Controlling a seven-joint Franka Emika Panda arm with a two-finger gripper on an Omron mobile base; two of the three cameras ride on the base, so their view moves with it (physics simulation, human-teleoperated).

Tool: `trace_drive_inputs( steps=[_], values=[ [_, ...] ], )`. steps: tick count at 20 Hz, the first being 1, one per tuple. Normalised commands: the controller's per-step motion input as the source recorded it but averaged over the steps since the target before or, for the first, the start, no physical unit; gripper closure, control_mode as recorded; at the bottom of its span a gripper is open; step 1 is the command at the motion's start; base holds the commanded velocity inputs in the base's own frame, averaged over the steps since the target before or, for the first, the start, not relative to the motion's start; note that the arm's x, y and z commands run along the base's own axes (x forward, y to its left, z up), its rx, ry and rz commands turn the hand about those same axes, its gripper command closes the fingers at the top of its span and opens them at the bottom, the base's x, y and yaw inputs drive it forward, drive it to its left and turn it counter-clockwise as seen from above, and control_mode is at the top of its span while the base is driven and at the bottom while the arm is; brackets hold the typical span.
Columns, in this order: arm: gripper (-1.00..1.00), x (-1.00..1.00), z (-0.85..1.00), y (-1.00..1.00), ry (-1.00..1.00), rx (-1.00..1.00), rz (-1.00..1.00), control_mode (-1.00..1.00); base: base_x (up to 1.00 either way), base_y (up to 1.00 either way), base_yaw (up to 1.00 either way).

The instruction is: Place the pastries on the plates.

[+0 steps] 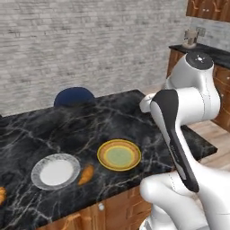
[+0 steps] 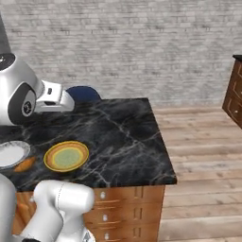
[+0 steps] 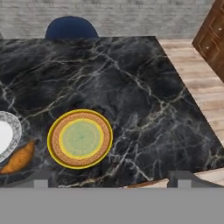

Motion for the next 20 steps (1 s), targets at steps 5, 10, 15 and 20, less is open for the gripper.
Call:
trace_drive_inputs(
  steps=[5,10,15,20],
  values=[
    [-1.0,0.0,0.0,0.0,0.0,0.0,0.0,1.0,0.19,1.0,-0.04],
    [-1.0,0.0,0.0,0.0,0.0,0.0,0.0,1.0,-0.72,0.97,0.42],
    [-1.0,0.0,0.0,0.0,0.0,0.0,0.0,1.0,0.58,0.62,0.65],
    [-1.0,0.0,0.0,0.0,0.0,0.0,0.0,1.0,1.0,0.44,0.46]
  ],
)
